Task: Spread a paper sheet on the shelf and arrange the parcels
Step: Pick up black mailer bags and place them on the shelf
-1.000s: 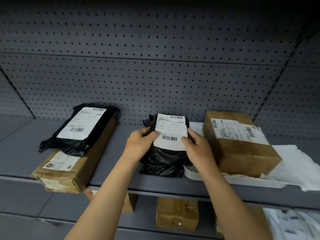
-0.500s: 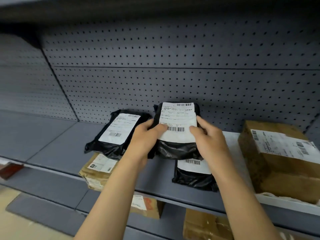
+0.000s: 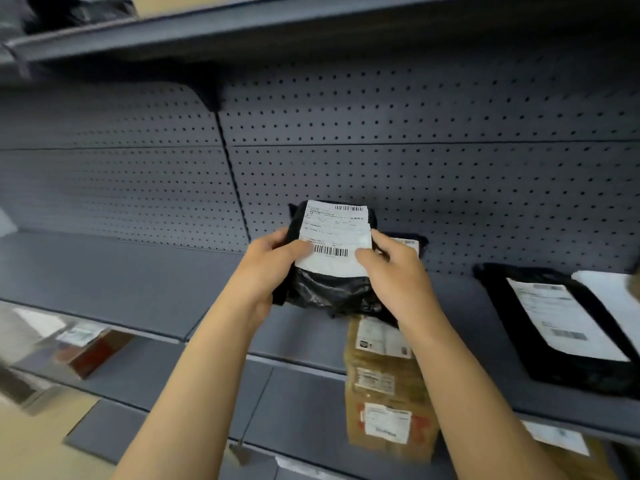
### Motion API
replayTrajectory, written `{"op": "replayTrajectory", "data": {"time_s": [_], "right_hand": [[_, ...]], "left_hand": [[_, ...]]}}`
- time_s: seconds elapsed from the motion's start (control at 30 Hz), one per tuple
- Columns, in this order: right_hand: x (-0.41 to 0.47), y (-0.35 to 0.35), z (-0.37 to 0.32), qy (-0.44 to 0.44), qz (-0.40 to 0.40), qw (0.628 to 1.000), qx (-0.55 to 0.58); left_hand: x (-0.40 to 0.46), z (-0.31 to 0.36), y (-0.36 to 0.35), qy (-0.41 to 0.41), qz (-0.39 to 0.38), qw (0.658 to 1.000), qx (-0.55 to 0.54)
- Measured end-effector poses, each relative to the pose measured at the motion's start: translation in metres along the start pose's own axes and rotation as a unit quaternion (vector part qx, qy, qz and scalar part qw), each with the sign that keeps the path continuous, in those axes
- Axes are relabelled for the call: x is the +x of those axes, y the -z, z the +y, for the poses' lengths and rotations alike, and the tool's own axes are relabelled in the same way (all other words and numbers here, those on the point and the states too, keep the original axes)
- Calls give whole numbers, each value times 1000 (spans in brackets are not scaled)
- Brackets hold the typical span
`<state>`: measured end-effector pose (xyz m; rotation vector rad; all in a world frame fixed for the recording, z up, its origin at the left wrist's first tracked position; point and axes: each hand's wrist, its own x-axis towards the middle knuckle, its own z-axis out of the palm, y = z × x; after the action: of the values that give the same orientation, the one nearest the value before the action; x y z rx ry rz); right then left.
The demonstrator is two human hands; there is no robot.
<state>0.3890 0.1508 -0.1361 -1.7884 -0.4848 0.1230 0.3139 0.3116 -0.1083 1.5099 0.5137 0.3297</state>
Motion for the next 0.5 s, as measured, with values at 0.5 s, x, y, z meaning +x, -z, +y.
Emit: {"op": "replayTrajectory", "data": {"time_s": [0.5], "right_hand": [[44, -175, -18, -49, -89, 995, -19]], "left_hand": [[74, -30, 167, 46, 53, 997, 21]]}}
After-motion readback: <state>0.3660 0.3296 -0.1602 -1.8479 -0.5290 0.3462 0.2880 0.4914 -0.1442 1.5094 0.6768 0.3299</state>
